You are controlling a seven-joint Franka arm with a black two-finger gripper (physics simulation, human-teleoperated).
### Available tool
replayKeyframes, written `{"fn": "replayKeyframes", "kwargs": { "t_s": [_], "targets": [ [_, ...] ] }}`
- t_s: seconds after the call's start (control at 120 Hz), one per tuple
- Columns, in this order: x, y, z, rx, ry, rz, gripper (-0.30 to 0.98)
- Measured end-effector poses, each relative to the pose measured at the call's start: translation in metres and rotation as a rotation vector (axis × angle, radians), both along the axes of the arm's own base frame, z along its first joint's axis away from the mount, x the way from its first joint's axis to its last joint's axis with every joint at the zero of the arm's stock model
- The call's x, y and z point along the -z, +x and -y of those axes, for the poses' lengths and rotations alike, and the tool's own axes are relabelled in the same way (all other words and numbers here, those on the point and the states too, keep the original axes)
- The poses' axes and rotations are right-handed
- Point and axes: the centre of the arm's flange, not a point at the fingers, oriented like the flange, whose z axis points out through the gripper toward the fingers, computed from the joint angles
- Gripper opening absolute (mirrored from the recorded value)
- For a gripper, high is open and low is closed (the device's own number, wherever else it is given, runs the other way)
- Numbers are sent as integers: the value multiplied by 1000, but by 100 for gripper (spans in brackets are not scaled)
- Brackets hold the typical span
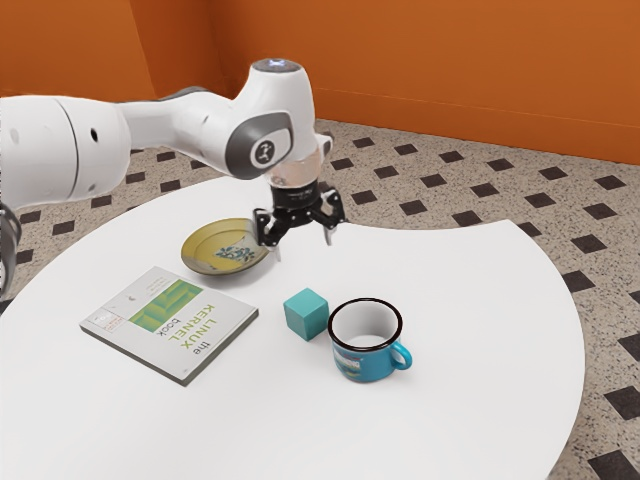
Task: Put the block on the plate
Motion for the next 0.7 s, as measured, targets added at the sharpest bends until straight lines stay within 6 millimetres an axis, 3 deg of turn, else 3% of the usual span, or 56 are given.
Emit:
{"fn": "replayKeyframes", "kwargs": {
  "t_s": [0.142,0.442,0.592,0.7],
  "targets": [
    [10,-5,11,-84,15,5,69],
    [25,-13,9,-246,39,6,69],
    [30,-8,29,-285,35,-6,69],
    [34,-7,31,-324,39,-28,69]
  ]
}}
